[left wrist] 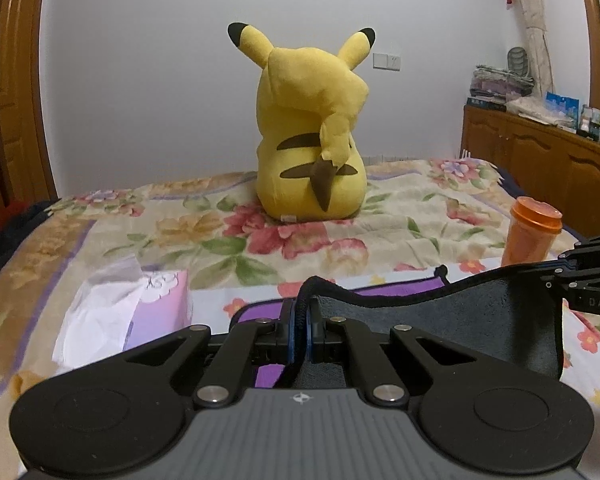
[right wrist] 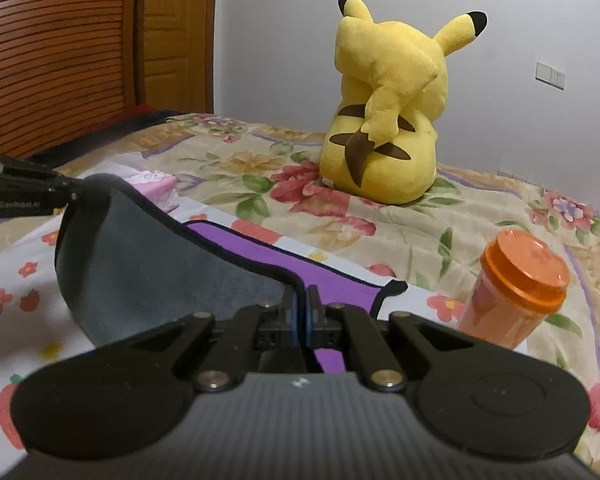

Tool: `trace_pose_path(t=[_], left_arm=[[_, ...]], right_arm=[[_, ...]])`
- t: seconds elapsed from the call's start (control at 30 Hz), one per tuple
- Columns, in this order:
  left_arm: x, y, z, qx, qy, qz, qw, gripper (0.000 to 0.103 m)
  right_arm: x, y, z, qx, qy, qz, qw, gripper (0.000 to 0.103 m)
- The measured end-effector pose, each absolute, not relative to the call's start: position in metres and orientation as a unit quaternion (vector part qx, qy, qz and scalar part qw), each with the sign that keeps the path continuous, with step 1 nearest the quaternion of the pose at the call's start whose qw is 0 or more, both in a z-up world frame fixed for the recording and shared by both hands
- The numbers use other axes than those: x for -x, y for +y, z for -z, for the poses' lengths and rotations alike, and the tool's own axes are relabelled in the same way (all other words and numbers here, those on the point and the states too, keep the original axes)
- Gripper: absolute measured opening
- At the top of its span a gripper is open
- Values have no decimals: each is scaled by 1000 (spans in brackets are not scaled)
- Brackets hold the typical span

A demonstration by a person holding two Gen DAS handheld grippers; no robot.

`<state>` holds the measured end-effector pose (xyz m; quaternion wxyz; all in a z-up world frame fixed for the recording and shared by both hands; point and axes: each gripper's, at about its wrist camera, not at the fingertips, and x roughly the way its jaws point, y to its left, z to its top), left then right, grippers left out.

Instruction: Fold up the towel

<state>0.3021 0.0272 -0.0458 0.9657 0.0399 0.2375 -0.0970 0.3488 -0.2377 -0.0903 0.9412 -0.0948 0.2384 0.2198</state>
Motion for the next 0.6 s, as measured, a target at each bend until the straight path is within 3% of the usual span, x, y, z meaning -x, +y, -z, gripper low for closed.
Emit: trace_pose_path(t=[0.6], left_arm=[[-355, 25, 61, -64, 213, 77, 972, 8]], right_arm=[[-396, -233, 96, 134, 206, -187, 951, 4]])
